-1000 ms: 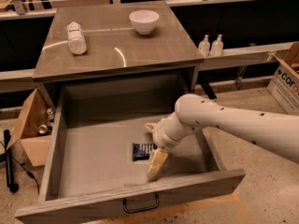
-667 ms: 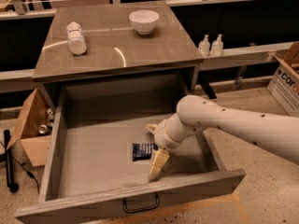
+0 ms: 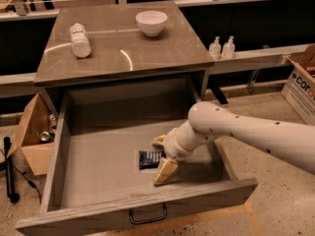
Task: Pick rxbar blueberry from top drawer and place on counter
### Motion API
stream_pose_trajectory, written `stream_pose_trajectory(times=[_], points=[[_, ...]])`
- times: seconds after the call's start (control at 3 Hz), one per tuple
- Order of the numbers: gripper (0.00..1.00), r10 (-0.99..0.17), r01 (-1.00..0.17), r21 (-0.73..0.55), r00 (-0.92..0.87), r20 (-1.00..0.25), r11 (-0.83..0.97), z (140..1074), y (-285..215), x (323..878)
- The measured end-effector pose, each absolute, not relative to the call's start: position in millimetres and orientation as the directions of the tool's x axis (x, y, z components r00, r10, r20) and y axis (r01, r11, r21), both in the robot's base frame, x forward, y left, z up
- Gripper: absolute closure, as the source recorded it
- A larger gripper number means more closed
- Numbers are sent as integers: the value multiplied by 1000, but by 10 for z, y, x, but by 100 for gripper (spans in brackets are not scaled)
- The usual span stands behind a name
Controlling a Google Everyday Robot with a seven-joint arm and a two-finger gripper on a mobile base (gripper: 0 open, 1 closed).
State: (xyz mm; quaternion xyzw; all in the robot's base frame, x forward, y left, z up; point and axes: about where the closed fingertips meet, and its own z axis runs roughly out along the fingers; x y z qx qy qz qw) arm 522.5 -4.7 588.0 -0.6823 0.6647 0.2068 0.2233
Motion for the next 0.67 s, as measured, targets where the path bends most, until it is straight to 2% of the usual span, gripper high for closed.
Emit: stream_pose_trajectory(times=[0.67], points=[[87, -815, -999, -30, 31, -579, -16, 5998, -47, 5226]])
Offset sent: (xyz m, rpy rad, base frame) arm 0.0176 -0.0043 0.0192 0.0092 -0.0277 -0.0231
